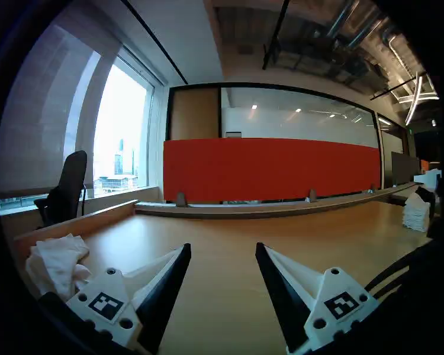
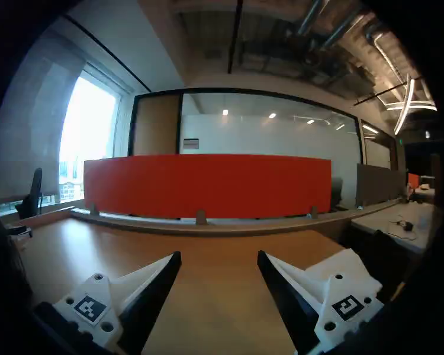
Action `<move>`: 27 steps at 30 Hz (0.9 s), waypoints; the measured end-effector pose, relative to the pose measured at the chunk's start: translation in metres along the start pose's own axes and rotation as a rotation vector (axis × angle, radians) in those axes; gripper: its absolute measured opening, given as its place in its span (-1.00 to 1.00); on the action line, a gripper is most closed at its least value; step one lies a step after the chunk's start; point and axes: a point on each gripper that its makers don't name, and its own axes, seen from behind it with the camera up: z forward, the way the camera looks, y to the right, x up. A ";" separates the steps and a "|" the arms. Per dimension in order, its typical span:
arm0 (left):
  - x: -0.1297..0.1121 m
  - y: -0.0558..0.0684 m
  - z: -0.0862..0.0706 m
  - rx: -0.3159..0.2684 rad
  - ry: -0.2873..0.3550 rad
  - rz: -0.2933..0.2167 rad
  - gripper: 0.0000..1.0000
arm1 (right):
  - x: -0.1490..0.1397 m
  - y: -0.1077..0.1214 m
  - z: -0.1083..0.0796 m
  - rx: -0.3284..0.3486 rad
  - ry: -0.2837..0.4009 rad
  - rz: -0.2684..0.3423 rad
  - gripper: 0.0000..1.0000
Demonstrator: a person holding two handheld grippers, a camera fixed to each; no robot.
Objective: Fold towel
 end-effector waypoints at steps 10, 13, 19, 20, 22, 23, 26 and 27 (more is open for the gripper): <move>0.000 0.000 0.000 0.000 0.000 0.000 0.60 | -0.039 0.012 0.000 0.002 -0.013 0.007 1.00; 0.000 0.000 0.000 0.000 0.000 0.000 0.60 | -0.045 0.014 0.000 0.004 -0.010 0.016 1.00; -0.001 0.000 0.000 0.000 0.000 0.000 0.60 | -0.054 0.017 -0.001 0.004 -0.011 0.023 0.99; -0.001 0.000 0.000 0.000 0.000 0.000 0.60 | -0.054 0.017 -0.001 0.005 -0.011 0.024 0.99; -0.001 0.000 0.000 0.000 0.000 0.000 0.60 | -0.055 0.016 -0.002 0.009 -0.010 0.024 1.00; -0.001 0.000 0.000 0.000 0.000 0.000 0.60 | -0.055 0.016 -0.002 0.010 -0.010 0.023 1.00; -0.001 0.000 0.000 0.000 0.001 0.000 0.60 | -0.057 0.015 -0.003 0.014 -0.010 0.025 0.99; -0.001 0.000 0.000 0.000 0.000 0.000 0.60 | -0.057 0.015 -0.004 0.014 -0.009 0.024 0.99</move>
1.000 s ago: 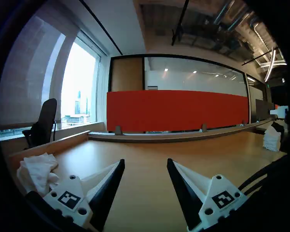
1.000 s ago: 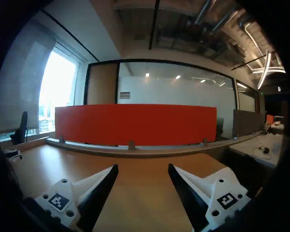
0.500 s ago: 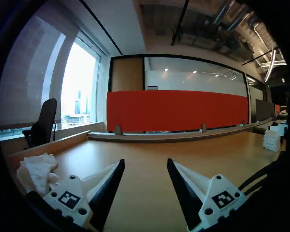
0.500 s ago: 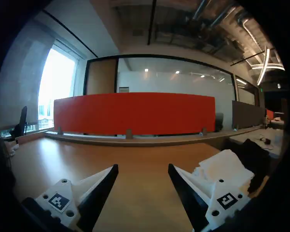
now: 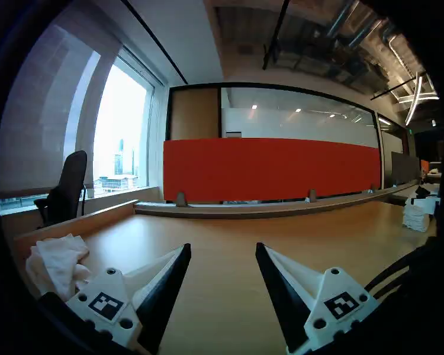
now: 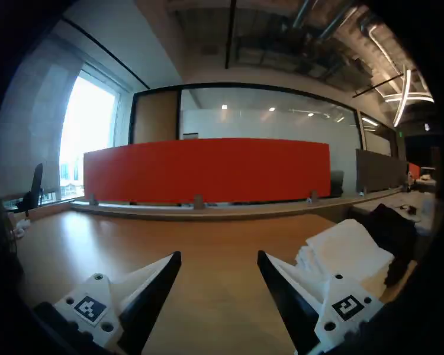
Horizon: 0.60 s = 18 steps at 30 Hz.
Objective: Fold towel
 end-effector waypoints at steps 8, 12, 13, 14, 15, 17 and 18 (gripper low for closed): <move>0.000 0.000 0.000 0.000 0.000 0.000 0.60 | 0.001 -0.004 -0.002 0.000 0.012 -0.015 1.00; 0.000 0.000 0.000 0.000 0.000 0.000 0.60 | 0.001 -0.006 -0.003 0.000 0.021 -0.020 1.00; 0.000 0.000 0.000 0.000 0.000 0.000 0.60 | 0.002 -0.006 -0.004 0.000 0.023 -0.020 1.00; 0.000 0.000 0.000 0.000 0.000 0.000 0.60 | 0.002 -0.006 -0.004 -0.001 0.025 -0.020 1.00; 0.000 0.000 0.000 0.000 0.000 0.000 0.60 | 0.003 -0.006 -0.004 -0.001 0.028 -0.019 1.00; 0.000 0.000 0.000 0.000 0.000 0.000 0.60 | 0.005 -0.007 -0.005 -0.002 0.035 -0.017 1.00; 0.000 0.000 0.000 0.000 0.000 0.000 0.60 | 0.006 -0.007 -0.005 -0.001 0.038 -0.018 1.00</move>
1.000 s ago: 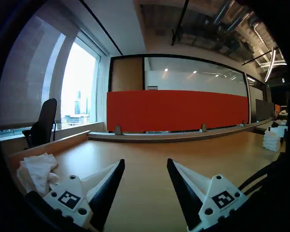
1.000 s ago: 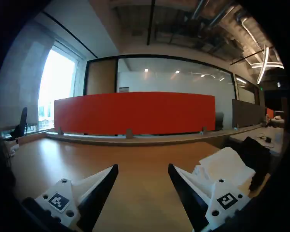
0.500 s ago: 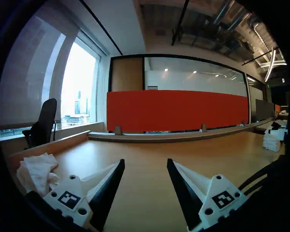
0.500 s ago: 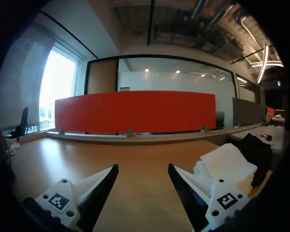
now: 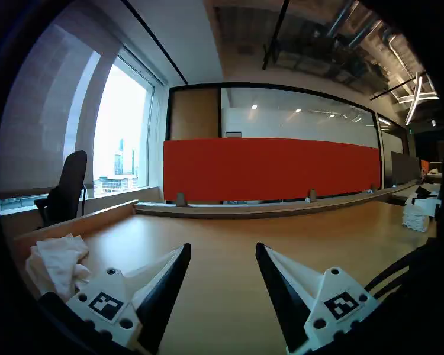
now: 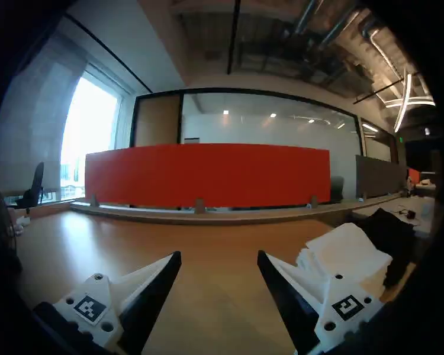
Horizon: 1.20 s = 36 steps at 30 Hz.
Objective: Fold towel
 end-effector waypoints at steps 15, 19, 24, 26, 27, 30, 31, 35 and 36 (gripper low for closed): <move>0.000 0.000 0.000 0.000 0.000 0.000 0.60 | -0.002 -0.002 -0.003 0.003 0.008 -0.002 1.00; 0.000 0.000 0.000 0.000 0.000 0.000 0.60 | -0.002 -0.001 -0.003 0.003 0.007 -0.002 1.00; 0.000 0.001 0.000 0.000 0.000 0.000 0.60 | -0.002 -0.001 -0.002 0.000 0.007 -0.002 1.00; 0.000 0.000 0.000 0.000 0.000 0.000 0.60 | -0.002 0.000 -0.002 0.000 0.007 -0.002 1.00; 0.000 0.000 0.000 0.000 0.000 0.000 0.60 | -0.002 0.000 -0.002 0.000 0.008 -0.002 1.00; 0.000 0.001 0.000 0.000 0.000 0.000 0.60 | -0.002 0.000 -0.002 0.000 0.008 -0.002 0.99; 0.000 0.001 0.000 0.000 0.000 0.000 0.60 | -0.002 0.000 -0.002 0.000 0.008 -0.002 1.00; 0.000 0.001 0.000 0.000 0.000 0.000 0.60 | -0.002 0.000 -0.002 0.000 0.008 -0.002 1.00; 0.000 0.001 0.000 0.000 0.000 0.000 0.60 | -0.001 0.000 -0.002 0.000 0.008 -0.002 1.00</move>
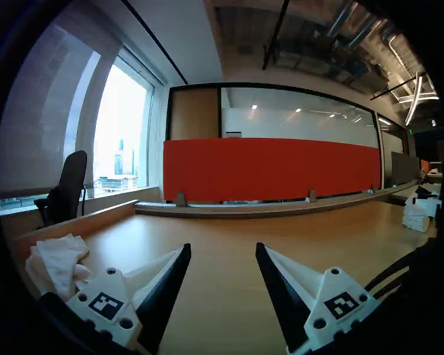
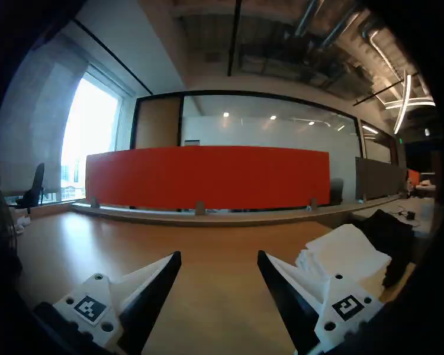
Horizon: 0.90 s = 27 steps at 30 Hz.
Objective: Fold towel
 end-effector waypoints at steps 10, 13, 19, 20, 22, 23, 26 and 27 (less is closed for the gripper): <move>0.000 0.000 -0.001 0.000 0.000 0.000 0.60 | 0.000 0.000 0.000 0.000 0.000 0.000 1.00; 0.001 -0.001 -0.001 0.000 -0.001 0.000 0.60 | 0.000 0.000 0.000 0.000 0.000 0.000 1.00; 0.002 -0.001 -0.001 0.000 -0.001 0.000 0.60 | -0.001 0.000 0.000 0.000 0.000 0.000 1.00; 0.002 -0.001 -0.001 0.000 -0.001 0.000 0.60 | -0.001 0.000 0.000 0.000 0.000 0.000 1.00; 0.003 -0.001 -0.001 0.000 -0.001 0.000 0.60 | -0.001 0.000 0.000 0.000 0.000 0.000 1.00; 0.003 -0.001 -0.001 0.000 -0.001 0.000 0.60 | -0.001 0.000 0.000 0.000 0.000 0.000 0.99; 0.003 -0.001 -0.001 0.000 -0.002 0.000 0.60 | -0.001 0.000 0.000 0.000 0.000 0.000 0.99; 0.004 -0.001 -0.001 0.000 -0.002 0.000 0.60 | -0.001 0.000 0.000 0.000 0.000 0.000 1.00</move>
